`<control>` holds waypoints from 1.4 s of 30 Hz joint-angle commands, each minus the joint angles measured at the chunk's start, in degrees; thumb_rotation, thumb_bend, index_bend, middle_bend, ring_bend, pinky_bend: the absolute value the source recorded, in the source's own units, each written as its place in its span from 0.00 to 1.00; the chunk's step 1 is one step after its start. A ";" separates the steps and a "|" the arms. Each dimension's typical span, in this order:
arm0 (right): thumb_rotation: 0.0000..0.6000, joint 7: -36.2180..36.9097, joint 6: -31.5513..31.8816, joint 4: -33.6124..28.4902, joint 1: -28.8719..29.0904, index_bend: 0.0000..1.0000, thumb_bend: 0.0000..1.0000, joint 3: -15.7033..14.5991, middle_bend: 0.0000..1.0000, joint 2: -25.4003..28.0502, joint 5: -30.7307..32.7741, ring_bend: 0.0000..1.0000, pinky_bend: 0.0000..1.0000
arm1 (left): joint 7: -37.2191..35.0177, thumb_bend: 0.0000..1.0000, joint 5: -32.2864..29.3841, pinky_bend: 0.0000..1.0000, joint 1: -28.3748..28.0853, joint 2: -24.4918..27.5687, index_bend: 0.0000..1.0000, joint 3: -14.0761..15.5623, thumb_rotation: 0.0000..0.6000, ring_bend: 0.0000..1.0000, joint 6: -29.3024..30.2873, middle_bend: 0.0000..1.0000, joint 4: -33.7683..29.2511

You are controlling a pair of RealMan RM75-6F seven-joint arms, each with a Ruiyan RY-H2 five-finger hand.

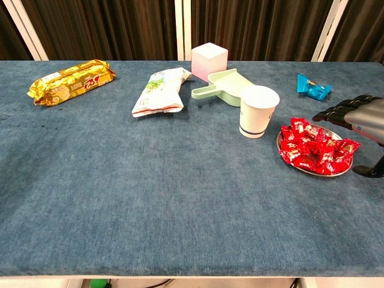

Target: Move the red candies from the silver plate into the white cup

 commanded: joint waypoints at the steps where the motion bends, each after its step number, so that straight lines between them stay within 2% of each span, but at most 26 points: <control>1: 1.00 0.03 0.12 0.37 0.31 0.06 0.29 -0.26 0.04 -0.42 0.25 0.00 0.00 | -0.21 0.03 0.42 0.14 0.06 -0.12 0.10 0.02 1.00 0.01 0.27 0.03 0.20; 11: 1.00 -0.15 0.29 2.06 1.79 0.06 0.29 -0.58 0.06 -2.12 2.22 0.00 0.00 | 0.13 0.03 0.27 0.14 -0.18 -0.27 0.10 0.02 1.00 0.00 -0.29 0.03 0.15; 25: 1.00 0.22 1.96 5.76 2.62 0.17 0.33 -1.49 0.14 -5.20 1.61 0.00 0.00 | 0.14 0.03 -0.57 0.14 -0.34 -0.15 0.10 -0.07 1.00 0.01 -0.95 0.03 0.16; 42: 1.00 -0.74 1.83 8.17 3.97 0.20 0.34 -1.73 0.19 -7.85 3.57 0.00 0.00 | 0.06 0.03 -0.50 0.14 -0.19 -0.09 0.10 -0.08 1.00 0.00 -0.66 0.03 0.20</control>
